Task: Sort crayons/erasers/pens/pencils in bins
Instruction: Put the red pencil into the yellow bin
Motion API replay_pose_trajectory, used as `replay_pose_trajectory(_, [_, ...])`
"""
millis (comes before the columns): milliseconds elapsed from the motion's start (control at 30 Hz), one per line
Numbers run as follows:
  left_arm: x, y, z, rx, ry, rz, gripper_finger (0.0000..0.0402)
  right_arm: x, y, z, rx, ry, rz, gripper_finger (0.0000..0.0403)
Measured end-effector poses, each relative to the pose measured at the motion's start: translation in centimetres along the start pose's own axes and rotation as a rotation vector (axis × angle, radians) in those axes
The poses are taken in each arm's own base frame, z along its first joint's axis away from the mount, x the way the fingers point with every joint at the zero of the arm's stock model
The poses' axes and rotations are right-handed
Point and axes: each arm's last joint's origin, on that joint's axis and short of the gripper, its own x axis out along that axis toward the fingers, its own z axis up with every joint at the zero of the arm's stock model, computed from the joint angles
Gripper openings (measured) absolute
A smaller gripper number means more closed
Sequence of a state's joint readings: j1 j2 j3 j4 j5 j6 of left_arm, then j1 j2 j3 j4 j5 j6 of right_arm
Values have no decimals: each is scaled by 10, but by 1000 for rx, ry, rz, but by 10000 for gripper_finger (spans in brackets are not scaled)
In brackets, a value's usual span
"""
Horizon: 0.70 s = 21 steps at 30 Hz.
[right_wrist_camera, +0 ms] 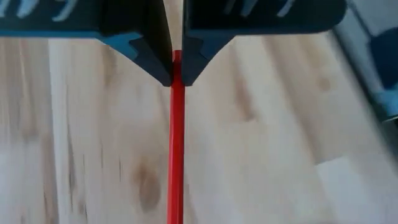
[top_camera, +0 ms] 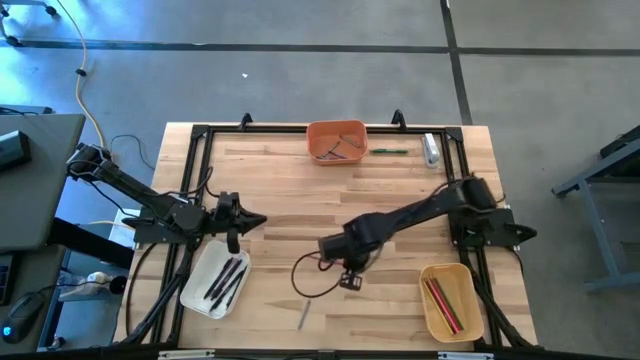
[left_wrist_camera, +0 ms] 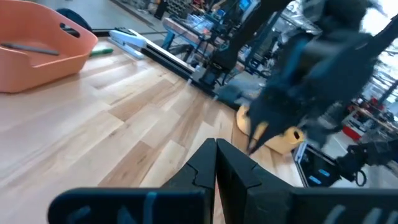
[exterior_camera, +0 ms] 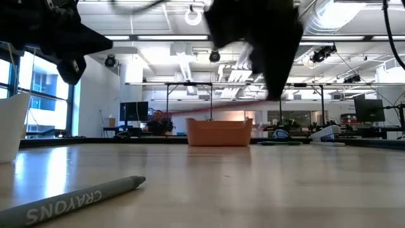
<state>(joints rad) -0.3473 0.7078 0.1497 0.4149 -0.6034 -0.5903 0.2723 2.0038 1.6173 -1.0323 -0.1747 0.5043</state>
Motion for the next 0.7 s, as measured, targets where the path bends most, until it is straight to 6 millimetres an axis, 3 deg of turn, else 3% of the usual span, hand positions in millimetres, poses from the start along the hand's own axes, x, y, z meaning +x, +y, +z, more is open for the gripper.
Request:
replay_pose_trajectory(167, [0,0,0,-1,-7,10,0,-42,19,-34,154,6,9,4])
replay_pose_trajectory(333, [0,0,0,0,-9,14,0,-74,43,-83,345,74,10,4])
replay_pose_trajectory(500, [1,2,1,-5,-17,26,0,-87,69,-126,536,149,-1,5])
replay_pose_trajectory(700, [3,6,4,-37,-31,52,0,-84,97,-168,707,198,-46,5])
